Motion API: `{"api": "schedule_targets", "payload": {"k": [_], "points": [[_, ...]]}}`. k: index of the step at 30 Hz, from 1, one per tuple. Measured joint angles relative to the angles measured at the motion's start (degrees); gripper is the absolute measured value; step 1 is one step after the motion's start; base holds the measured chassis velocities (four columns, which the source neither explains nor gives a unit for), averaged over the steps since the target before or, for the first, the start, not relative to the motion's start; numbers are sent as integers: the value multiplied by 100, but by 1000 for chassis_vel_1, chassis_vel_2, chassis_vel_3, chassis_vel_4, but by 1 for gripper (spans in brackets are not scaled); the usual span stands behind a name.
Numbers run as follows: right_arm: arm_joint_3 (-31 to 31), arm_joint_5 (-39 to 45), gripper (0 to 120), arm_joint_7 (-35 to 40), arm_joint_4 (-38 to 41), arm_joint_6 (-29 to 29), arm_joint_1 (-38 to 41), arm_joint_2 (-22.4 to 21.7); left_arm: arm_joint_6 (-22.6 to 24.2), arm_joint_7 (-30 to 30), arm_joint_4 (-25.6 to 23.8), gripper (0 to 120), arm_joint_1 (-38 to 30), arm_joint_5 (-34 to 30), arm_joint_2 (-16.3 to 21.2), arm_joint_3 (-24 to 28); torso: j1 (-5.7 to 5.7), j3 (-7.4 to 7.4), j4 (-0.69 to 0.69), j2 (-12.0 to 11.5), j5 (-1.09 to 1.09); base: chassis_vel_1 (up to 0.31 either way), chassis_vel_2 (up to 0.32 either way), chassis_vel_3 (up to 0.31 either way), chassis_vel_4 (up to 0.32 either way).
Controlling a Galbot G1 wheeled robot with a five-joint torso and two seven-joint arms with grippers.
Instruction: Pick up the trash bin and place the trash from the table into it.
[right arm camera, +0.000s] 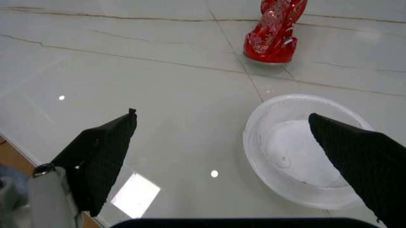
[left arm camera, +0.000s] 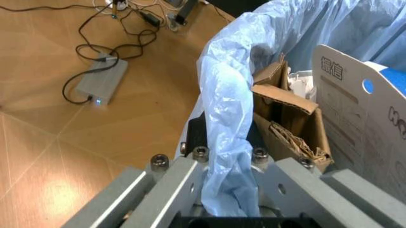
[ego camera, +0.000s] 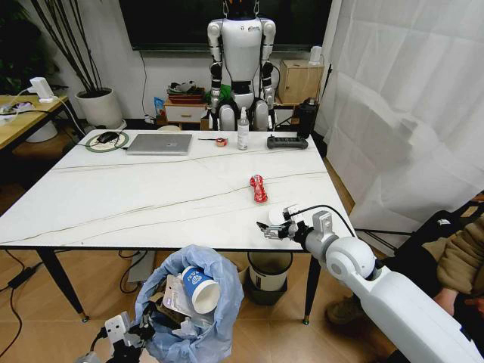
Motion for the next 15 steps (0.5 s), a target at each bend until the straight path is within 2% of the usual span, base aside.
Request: {"api": "schedule_targets", "payload": {"k": [4, 7, 10, 11, 13, 15], "points": [[-106, -109, 95, -83, -158, 62, 115, 6, -1, -8, 0, 0, 6, 1, -15, 2, 0, 0, 0, 0, -1, 0, 0, 0, 0], [-221, -240, 81, -178, -293, 138, 198, -15, -1, -26, 0, 0, 16, -1, -18, 6, 0, 0, 0, 0, 0, 0, 0, 0, 0], [-263, -260, 76, -191, -319, 146, 215, -25, -1, -31, 0, 0, 13, -8, -15, 0, 0, 0, 0, 0, 0, 0, 0, 0, 0], [-287, -269, 66, -196, -335, 150, 224, -30, -1, -35, 0, 0, 10, -14, -12, -6, -1, 0, 0, 0, -1, 0, 0, 0, 0], [-306, -278, 65, -198, -354, 151, 233, -33, -1, -37, 0, 0, 9, -18, -8, -11, -1, 0, -1, 0, 0, 0, 0, 0, 0], [-361, -321, 50, -202, -407, 165, 254, -33, 3, -47, 0, 0, 3, -36, -1, -18, -1, 0, 0, 0, 0, 0, 0, 0, 0]]}}
